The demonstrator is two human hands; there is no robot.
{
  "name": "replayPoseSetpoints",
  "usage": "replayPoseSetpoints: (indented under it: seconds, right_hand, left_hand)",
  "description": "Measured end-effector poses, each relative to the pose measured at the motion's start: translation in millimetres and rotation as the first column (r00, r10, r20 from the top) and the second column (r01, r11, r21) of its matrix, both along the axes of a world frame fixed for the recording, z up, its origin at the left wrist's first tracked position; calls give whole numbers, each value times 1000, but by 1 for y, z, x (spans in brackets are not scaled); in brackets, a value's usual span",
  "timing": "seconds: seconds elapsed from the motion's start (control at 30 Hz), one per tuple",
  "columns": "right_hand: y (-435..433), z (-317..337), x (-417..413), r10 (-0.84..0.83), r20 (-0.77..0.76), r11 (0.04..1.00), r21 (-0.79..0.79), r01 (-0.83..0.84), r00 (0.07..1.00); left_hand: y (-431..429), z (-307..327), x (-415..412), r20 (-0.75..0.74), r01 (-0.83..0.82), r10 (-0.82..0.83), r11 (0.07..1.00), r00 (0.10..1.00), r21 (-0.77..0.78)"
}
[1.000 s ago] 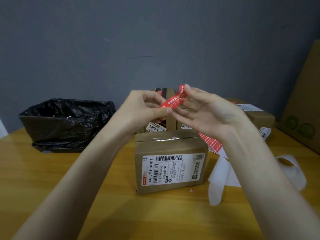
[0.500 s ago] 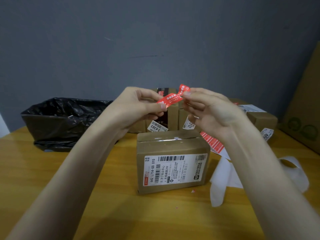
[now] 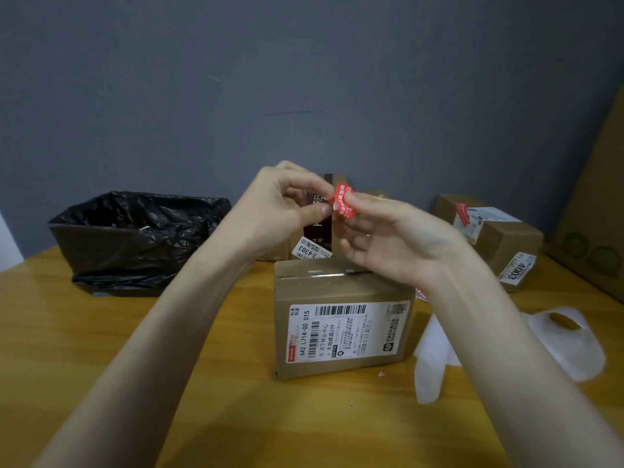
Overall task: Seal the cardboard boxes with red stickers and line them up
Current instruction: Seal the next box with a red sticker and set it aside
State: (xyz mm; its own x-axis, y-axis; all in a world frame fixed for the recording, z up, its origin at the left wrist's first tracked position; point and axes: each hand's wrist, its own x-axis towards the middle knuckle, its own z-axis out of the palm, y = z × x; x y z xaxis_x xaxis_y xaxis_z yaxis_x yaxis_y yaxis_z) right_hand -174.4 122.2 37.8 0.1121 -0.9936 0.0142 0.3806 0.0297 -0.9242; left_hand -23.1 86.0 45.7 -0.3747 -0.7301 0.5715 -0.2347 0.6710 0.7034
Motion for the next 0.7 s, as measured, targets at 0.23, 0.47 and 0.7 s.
replayPoseSetpoints:
  seconds: [0.23, 0.47, 0.7]
  right_hand:
    - [-1, -3, 9, -106, 12, 983, -149, 106, 994]
    - [9, -3, 22, -258, -248, 922, -354, 160, 934]
    - [1, -4, 45, -303, -382, 920, -357, 163, 873]
  left_hand:
    - [-1, 1, 3, 26, -114, 117, 990, 993, -79]
    - [5, 15, 19, -194, -23, 84, 954, 977, 299]
    - [-5, 7, 48, 42, -102, 93, 897, 995, 429]
